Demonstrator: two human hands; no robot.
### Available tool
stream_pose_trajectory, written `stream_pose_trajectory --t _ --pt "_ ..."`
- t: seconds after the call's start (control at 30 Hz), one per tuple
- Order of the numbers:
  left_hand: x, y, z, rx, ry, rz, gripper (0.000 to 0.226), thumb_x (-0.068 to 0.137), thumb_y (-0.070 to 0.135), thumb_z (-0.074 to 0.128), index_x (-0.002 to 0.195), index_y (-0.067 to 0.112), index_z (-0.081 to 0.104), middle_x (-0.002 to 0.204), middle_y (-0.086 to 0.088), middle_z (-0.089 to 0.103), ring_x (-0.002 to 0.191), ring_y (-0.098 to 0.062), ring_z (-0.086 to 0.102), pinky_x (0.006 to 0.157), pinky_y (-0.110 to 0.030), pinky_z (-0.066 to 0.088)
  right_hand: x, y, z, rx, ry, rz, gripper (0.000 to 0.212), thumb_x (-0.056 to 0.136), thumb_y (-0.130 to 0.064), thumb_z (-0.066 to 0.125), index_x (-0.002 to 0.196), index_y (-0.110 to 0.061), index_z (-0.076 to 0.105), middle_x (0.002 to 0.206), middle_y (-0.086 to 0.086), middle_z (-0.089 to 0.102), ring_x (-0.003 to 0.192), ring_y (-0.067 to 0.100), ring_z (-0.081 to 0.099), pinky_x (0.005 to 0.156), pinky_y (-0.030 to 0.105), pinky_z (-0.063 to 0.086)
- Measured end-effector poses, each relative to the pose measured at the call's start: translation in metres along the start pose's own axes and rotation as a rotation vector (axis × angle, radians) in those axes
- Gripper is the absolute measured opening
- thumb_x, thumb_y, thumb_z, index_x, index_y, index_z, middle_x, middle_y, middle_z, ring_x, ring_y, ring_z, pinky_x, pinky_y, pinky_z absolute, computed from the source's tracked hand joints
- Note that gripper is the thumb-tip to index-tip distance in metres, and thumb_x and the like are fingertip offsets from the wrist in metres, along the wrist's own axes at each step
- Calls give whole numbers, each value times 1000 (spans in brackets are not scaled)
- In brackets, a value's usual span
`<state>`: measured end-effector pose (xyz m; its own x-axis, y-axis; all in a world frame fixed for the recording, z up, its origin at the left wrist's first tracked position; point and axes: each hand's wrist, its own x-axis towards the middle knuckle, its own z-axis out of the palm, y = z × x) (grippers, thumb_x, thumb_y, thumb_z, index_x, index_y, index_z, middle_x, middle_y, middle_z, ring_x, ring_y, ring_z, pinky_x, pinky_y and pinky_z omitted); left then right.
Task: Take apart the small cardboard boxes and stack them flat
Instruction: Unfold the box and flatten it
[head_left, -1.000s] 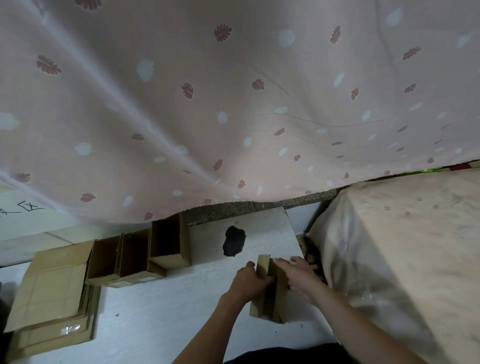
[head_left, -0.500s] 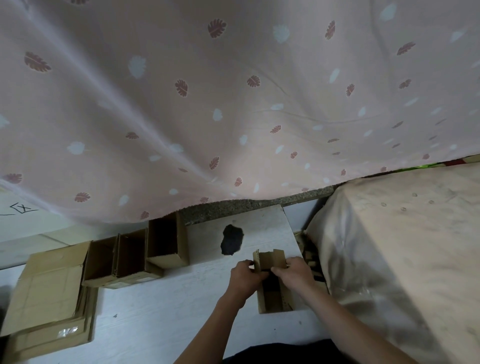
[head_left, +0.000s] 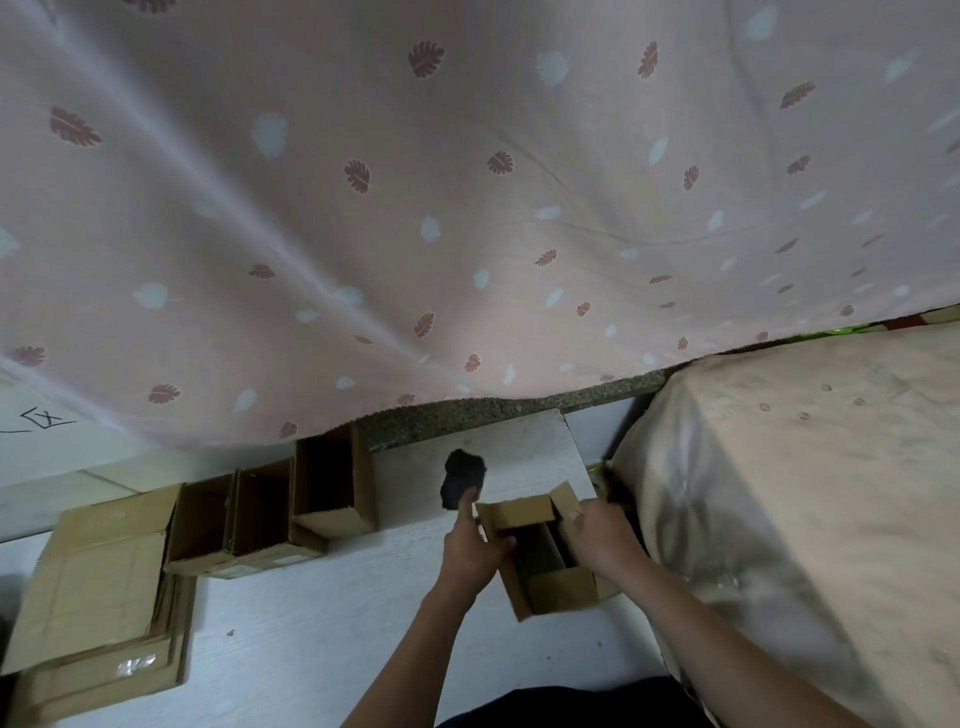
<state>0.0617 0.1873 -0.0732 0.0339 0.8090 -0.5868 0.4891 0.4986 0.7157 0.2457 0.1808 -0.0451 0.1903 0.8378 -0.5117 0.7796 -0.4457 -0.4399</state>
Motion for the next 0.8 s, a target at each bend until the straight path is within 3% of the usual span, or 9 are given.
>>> stream_pose_trajectory --t 0.07,0.23,0.3,0.33,0.4,0.47,0.57,0.67,0.8 --pt "3 6 3 212 53 71 100 83 25 81 158 25 15 154 -9 41 138 -32 43 108 -48 43 3 -8 -4 -128 35 -84 18 104 -24 46 88 -18 53 75 -5 53 72 14 54 56 25 35" --pt "7 10 7 393 -15 10 87 89 45 68 157 20 21 145 -8 53 129 -28 54 104 -42 49 12 -28 -9 -131 -46 -263 34 101 -37 51 75 -16 58 74 2 61 73 21 58 58 31 39" --pt "6 6 9 433 -28 -62 86 91 50 64 156 16 20 147 -12 48 131 -30 52 102 -39 46 15 -28 -10 -70 -113 -280 30 99 -42 54 101 -19 73 109 8 70 100 26 62 84 36 49" --pt "5 3 10 446 -34 -83 84 91 52 63 155 14 23 146 -12 47 129 -30 52 100 -37 47 17 -25 -11 -126 -107 -270 37 98 -46 54 126 -25 66 135 9 60 122 29 55 101 41 44" --pt "3 0 11 444 -41 -93 75 92 51 61 149 11 31 140 -12 51 123 -28 55 94 -33 48 16 -16 -8 -219 -25 -158 76 92 -59 57 155 -32 25 162 9 24 146 34 26 117 48 25" --pt "3 -2 10 430 -53 -81 68 94 49 60 145 11 37 136 -12 54 118 -25 57 89 -30 49 11 -7 -5 -44 48 14 100 86 -59 66 158 -19 8 160 14 24 146 35 27 114 45 30" --pt "5 0 9 386 -75 -85 60 94 47 59 137 8 44 126 -10 60 104 -20 59 84 -28 51 6 3 4 288 -3 112 80 84 -38 77 144 -9 34 139 9 54 128 27 51 100 32 45" --pt "6 4 10 324 -79 -117 59 95 46 58 136 8 41 125 -10 60 107 -22 60 83 -29 52 4 1 6 510 100 181 75 82 -24 80 142 -8 38 134 11 58 123 29 55 96 33 47" --pt "5 4 14 316 -50 -135 60 97 47 58 138 9 38 130 -12 58 114 -25 60 94 -34 53 7 -2 4 444 3 196 73 86 -24 77 147 -9 40 143 12 51 129 29 51 102 34 46"
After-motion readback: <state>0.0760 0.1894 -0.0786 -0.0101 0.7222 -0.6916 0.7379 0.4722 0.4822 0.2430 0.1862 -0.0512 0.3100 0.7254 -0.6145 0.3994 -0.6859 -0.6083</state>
